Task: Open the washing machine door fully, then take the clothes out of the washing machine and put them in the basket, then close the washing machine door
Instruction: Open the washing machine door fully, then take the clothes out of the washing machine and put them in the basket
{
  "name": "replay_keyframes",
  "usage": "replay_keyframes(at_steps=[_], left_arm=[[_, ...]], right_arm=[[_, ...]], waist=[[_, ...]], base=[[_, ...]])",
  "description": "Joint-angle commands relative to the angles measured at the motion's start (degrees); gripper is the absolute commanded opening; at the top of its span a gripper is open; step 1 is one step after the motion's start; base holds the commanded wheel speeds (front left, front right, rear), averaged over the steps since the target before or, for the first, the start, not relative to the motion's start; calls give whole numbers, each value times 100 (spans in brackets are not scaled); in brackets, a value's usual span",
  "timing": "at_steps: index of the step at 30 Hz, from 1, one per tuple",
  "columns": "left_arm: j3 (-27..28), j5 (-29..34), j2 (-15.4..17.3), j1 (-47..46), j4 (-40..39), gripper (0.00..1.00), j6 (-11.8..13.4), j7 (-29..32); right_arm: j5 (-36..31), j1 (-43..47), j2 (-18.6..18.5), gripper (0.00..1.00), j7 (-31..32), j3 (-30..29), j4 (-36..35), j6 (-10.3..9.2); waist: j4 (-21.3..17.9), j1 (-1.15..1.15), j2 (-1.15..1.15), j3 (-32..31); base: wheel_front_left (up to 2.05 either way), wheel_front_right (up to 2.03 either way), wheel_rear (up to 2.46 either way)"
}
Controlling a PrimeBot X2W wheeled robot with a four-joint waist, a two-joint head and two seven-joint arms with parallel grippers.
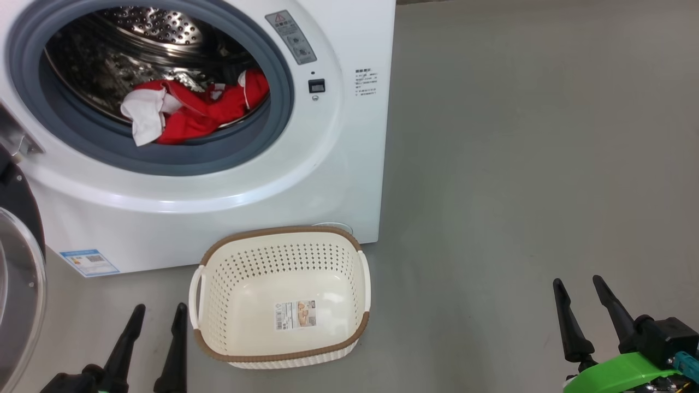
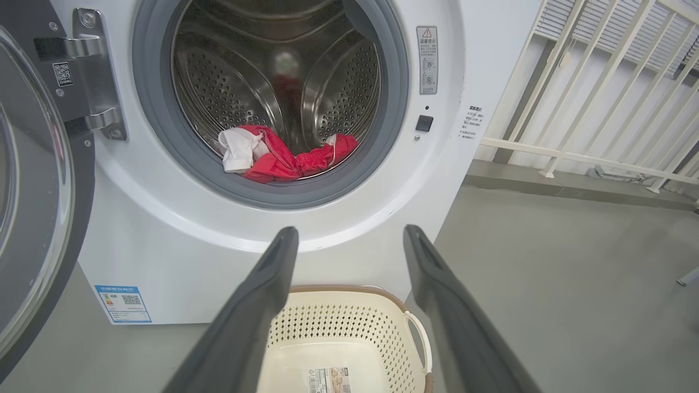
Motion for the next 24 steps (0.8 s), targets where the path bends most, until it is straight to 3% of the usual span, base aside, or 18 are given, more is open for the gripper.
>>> replay_keyframes(at_steps=[1, 17, 24], left_arm=[[171, -65, 154, -176, -145, 100, -32, -29], [58, -383, 246, -185, -33, 100, -32, -29], [-25, -438, 283, -208, -61, 100, -32, -29]], right_arm=[[2, -39, -79, 100, -54, 80, -156, 29], [-18, -60, -69, 100, -54, 142, -151, 29], [-22, -84, -66, 100, -54, 173, -153, 29]], waist=[[7, 0, 0, -7], [74, 0, 0, -39], [91, 0, 0, 9]], base=[[0, 0, 0], [0, 0, 0], [55, -63, 8]])
